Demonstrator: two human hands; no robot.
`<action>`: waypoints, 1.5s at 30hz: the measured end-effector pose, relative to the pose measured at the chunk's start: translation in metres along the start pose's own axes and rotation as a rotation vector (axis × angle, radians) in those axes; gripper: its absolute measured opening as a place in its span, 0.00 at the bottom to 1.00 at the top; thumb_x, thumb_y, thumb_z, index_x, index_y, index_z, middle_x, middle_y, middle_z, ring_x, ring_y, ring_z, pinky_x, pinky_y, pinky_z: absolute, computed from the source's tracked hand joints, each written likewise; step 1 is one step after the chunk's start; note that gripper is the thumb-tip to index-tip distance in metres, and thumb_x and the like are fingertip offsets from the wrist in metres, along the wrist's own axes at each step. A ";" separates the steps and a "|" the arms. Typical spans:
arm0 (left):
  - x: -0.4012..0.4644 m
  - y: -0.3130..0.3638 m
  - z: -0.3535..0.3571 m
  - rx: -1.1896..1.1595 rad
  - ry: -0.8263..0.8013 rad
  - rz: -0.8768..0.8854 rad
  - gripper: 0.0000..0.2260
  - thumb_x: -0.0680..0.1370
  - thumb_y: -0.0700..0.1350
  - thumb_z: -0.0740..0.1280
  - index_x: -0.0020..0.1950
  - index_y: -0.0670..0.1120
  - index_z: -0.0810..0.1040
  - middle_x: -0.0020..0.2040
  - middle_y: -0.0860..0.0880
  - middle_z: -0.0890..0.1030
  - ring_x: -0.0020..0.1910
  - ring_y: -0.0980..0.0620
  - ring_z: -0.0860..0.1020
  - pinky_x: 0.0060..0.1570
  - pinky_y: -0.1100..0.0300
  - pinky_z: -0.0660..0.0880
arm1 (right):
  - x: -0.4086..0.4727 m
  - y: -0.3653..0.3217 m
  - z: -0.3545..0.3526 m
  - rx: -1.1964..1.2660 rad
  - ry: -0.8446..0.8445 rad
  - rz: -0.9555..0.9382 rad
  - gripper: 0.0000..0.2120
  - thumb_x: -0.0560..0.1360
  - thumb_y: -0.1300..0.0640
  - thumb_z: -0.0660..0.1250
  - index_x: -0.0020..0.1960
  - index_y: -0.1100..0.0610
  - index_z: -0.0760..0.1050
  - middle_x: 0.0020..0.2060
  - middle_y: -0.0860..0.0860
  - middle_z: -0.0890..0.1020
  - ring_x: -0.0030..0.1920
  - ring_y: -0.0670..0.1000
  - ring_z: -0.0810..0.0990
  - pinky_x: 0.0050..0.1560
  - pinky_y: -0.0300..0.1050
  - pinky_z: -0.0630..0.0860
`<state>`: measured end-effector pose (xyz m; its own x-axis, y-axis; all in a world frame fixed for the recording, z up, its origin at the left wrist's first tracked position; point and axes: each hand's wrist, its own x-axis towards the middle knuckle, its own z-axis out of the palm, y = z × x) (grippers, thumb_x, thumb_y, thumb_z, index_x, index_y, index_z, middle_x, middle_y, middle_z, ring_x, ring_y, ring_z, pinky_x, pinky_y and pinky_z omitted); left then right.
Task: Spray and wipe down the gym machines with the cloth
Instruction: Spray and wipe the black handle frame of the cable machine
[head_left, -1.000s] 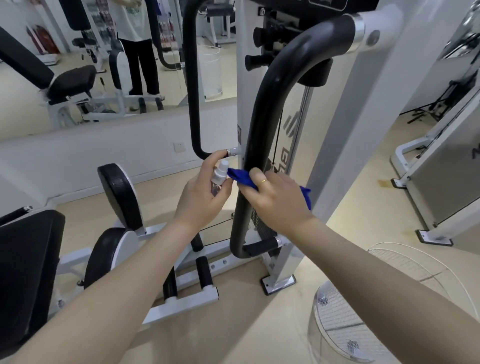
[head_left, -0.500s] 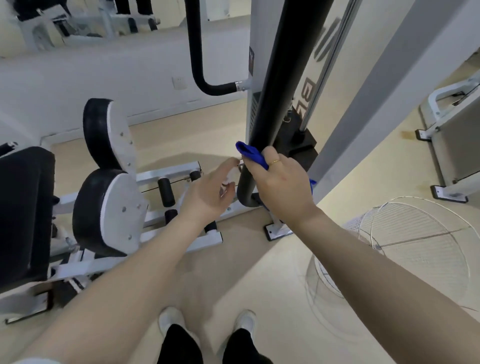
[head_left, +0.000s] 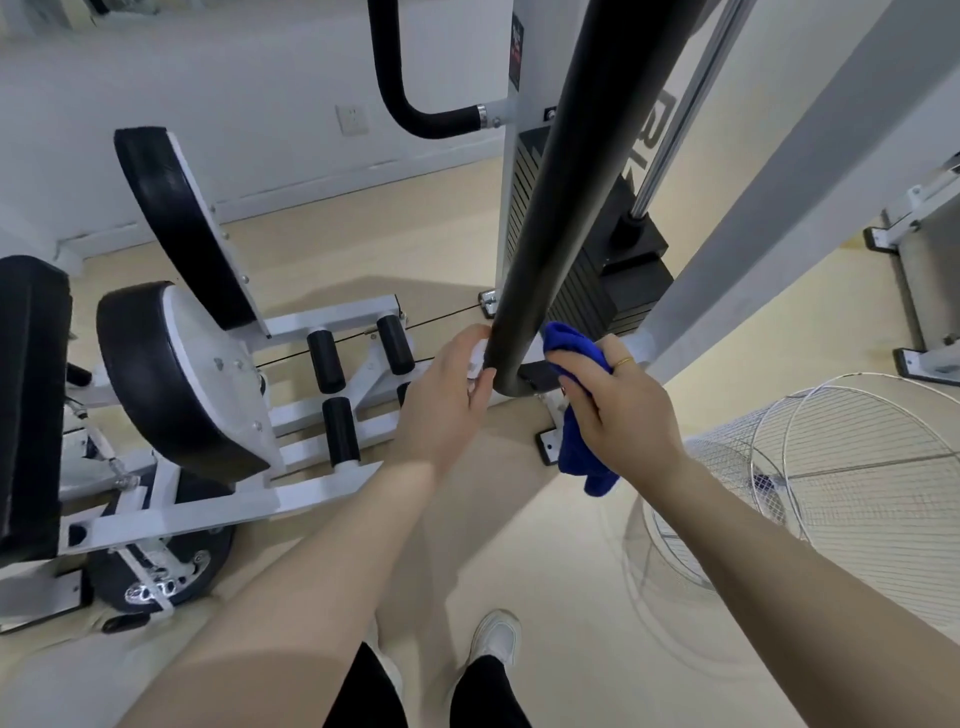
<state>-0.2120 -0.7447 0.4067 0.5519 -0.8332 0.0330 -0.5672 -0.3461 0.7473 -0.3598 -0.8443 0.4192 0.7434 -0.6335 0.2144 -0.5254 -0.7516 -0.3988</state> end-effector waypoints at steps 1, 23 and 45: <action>-0.001 -0.002 0.002 0.003 -0.007 -0.009 0.15 0.80 0.44 0.61 0.66 0.53 0.67 0.45 0.54 0.74 0.34 0.60 0.74 0.41 0.61 0.70 | -0.001 -0.001 0.001 0.019 -0.003 0.011 0.17 0.76 0.53 0.53 0.56 0.56 0.77 0.42 0.55 0.76 0.29 0.51 0.72 0.29 0.40 0.72; -0.004 -0.029 0.001 -0.097 0.031 -0.209 0.34 0.76 0.39 0.62 0.76 0.51 0.48 0.66 0.41 0.71 0.47 0.49 0.78 0.47 0.59 0.73 | 0.014 -0.059 0.050 -0.764 -0.196 -0.331 0.18 0.72 0.68 0.52 0.51 0.59 0.78 0.50 0.56 0.77 0.41 0.54 0.78 0.41 0.46 0.73; -0.032 -0.060 -0.022 -0.012 -0.218 0.062 0.30 0.80 0.46 0.59 0.64 0.70 0.41 0.53 0.53 0.72 0.38 0.58 0.73 0.44 0.57 0.71 | 0.011 -0.035 0.047 -0.585 0.123 -0.336 0.22 0.71 0.70 0.53 0.57 0.58 0.78 0.40 0.57 0.79 0.29 0.54 0.73 0.29 0.43 0.69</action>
<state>-0.1824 -0.6885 0.3755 0.3699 -0.9269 -0.0641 -0.5883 -0.2871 0.7560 -0.3137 -0.8165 0.3940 0.8708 -0.3391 0.3559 -0.4375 -0.8648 0.2464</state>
